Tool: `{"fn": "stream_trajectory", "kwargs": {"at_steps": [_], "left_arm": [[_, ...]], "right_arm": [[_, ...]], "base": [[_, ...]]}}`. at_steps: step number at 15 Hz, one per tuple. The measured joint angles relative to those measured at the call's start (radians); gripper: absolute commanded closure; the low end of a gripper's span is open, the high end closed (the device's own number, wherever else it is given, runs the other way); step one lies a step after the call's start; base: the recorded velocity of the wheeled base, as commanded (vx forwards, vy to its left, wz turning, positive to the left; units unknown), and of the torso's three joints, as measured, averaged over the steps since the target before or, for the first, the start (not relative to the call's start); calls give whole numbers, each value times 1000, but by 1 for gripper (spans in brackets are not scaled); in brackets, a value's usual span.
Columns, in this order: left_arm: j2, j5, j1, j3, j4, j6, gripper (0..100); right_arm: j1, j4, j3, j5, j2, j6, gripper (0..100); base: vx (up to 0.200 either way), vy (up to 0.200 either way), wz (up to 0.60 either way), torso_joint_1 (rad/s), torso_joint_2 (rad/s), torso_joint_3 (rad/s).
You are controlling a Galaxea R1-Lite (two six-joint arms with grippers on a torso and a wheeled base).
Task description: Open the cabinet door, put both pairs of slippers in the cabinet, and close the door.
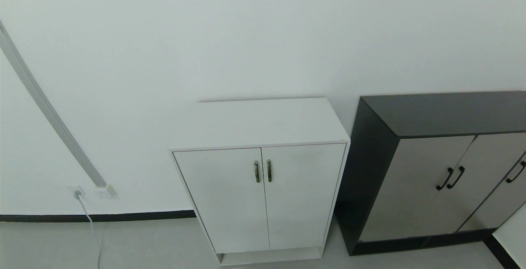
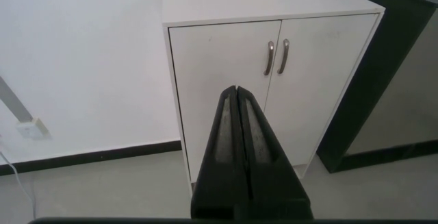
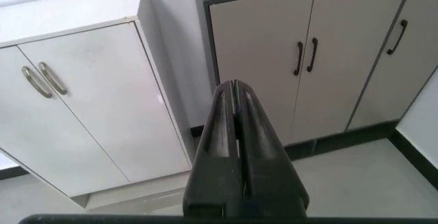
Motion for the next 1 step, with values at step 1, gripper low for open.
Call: {"fn": "stream_trajectory", "kwargs": {"at_steps": [1], "left_arm": [[0,0,0,0,0,0,100]], "right_arm": [[0,0,0,1,0,-1,100]], "base": [[0,0,0,0,0,0]]}}
